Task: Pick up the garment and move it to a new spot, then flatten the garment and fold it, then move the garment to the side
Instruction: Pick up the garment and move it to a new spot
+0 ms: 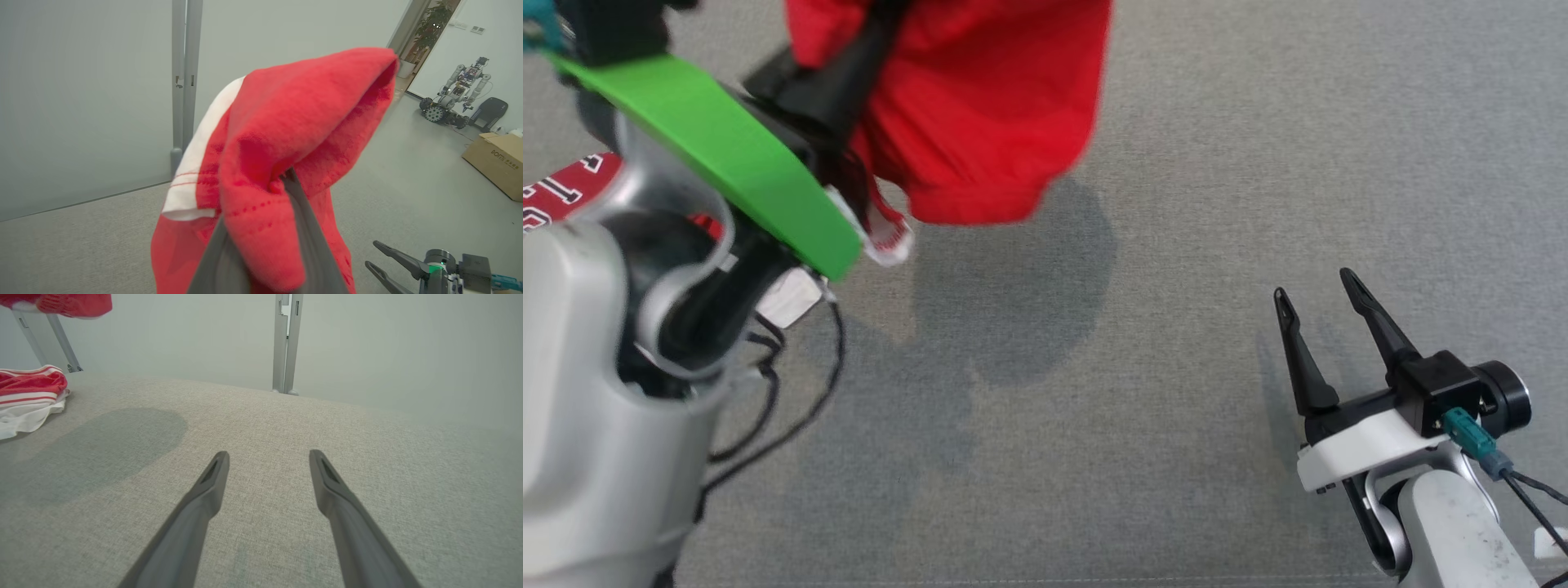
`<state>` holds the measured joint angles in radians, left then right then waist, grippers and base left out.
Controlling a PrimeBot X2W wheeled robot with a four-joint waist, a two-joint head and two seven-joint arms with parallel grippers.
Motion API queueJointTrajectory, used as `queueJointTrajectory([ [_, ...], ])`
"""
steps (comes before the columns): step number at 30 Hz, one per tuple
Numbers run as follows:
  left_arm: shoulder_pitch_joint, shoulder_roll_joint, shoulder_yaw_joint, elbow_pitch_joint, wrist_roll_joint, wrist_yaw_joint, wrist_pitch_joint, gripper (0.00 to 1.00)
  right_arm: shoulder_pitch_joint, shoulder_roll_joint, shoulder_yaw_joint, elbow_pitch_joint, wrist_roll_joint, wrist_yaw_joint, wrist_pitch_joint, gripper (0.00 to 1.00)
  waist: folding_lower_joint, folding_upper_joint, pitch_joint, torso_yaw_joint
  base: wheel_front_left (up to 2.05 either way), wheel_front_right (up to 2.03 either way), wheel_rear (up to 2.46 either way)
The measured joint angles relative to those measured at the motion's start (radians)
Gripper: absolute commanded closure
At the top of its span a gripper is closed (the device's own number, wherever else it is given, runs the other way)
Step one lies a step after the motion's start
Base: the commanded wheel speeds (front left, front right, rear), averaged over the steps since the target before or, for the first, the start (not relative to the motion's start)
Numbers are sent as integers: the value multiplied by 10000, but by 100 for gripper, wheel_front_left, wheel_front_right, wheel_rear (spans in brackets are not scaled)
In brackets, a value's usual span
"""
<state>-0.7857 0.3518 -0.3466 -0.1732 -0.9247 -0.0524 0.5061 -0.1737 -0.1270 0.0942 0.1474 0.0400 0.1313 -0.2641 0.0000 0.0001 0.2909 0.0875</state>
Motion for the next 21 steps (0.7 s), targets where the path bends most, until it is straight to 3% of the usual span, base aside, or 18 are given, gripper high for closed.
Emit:
queueJointTrajectory([
  [4, 1092, -769, -978, -1070, -134, 328, 107, 100, 160, 123, -96, -4, 13, -2, 0, 0, 0, 0, -191, -579, 0, 0, 0],
  [8, 1940, -1465, -2098, -706, 31, 376, -75, 100, 304, 240, -127, 2, 44, -2, 0, 0, 0, 0, -346, -1189, 0, 0, 0],
  [15, 2417, -2316, -2746, 2261, 274, -138, -1244, 100, 476, 431, -27, 33, 84, -2, 0, 0, 0, 0, -531, -2280, 0, 0, 0],
  [21, 2299, -2207, -2800, 5262, 320, -456, -1730, 100, 711, 470, 6, 73, 100, -2, 0, 0, 0, 0, -689, -3073, 0, 0, 0],
])
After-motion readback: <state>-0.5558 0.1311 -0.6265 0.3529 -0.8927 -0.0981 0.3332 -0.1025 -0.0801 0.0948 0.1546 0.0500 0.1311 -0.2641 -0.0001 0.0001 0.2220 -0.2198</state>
